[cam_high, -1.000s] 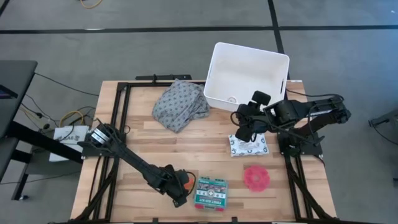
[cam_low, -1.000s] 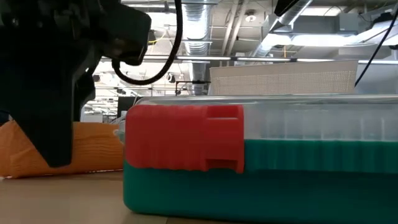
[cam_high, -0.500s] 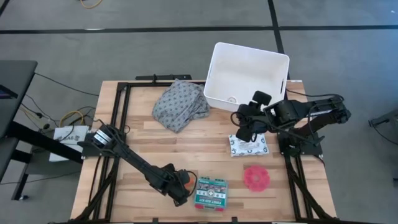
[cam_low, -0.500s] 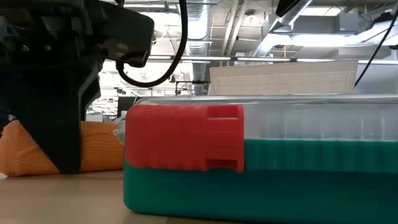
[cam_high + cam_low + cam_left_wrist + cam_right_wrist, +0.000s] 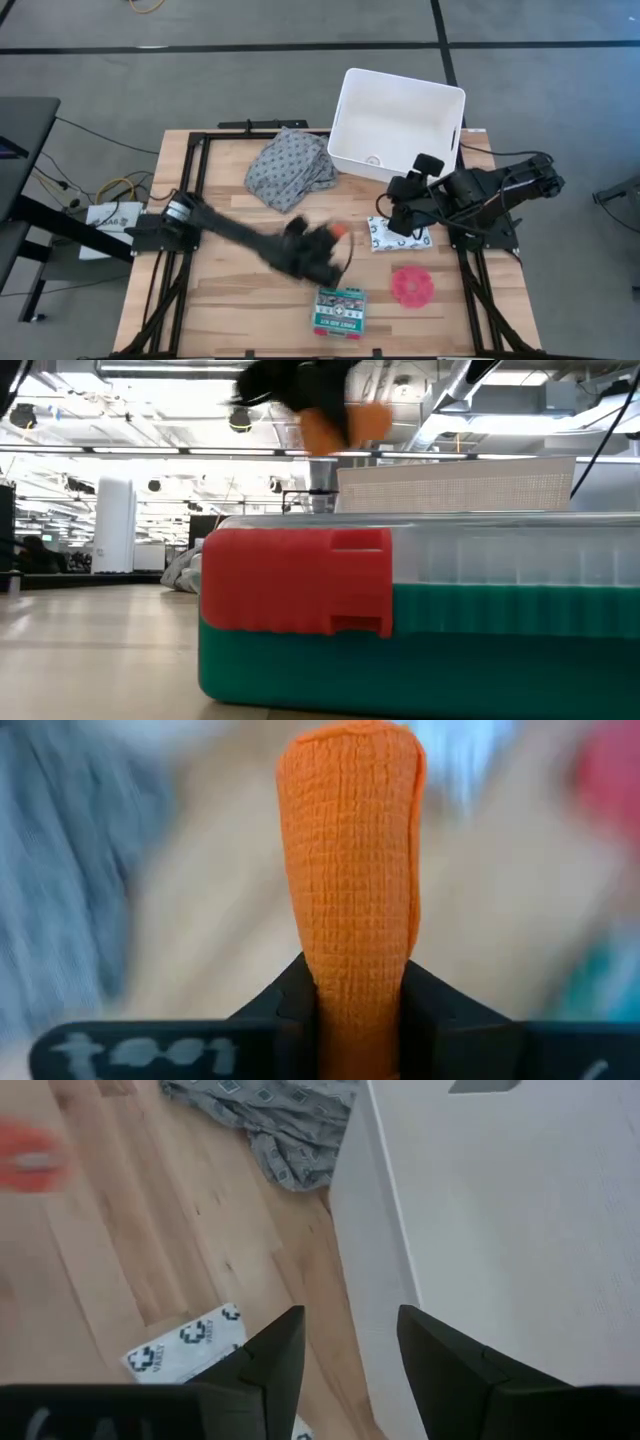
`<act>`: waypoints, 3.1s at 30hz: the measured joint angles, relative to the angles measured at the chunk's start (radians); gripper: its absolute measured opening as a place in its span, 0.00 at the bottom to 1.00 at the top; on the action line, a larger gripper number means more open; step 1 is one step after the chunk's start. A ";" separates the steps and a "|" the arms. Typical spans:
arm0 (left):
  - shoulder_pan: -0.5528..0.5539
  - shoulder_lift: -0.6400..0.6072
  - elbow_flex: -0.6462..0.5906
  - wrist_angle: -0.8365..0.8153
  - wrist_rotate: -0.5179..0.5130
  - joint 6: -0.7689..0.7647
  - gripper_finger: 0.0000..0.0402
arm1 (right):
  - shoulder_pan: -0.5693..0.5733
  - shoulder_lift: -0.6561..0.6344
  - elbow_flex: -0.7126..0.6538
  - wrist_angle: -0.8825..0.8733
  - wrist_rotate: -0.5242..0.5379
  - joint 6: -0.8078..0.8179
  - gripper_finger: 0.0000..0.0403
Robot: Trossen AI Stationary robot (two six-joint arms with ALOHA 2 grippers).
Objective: Pick & place medical supplies in basket/bin
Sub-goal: Put the orange bandage in the white bin, then put the pink organizer in the white bin
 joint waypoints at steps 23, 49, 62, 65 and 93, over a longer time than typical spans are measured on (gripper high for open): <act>0.616 0.023 0.149 0.610 0.450 0.777 0.20 | 0.245 -0.007 -0.003 -0.075 0.080 0.230 0.39; 0.568 0.077 0.540 0.288 0.386 0.958 0.48 | 0.208 -0.004 -0.003 -0.055 -0.040 0.238 0.38; 0.444 0.023 0.518 -0.132 0.380 0.931 0.42 | 0.217 0.057 -0.004 0.006 -0.150 0.349 0.37; 0.416 0.023 0.518 -0.154 0.379 0.921 0.41 | 0.238 0.078 -0.003 -0.001 -0.150 0.364 0.36; 0.208 0.004 0.517 -0.388 0.076 0.741 0.35 | 0.603 0.036 -0.415 0.344 -0.376 0.864 0.36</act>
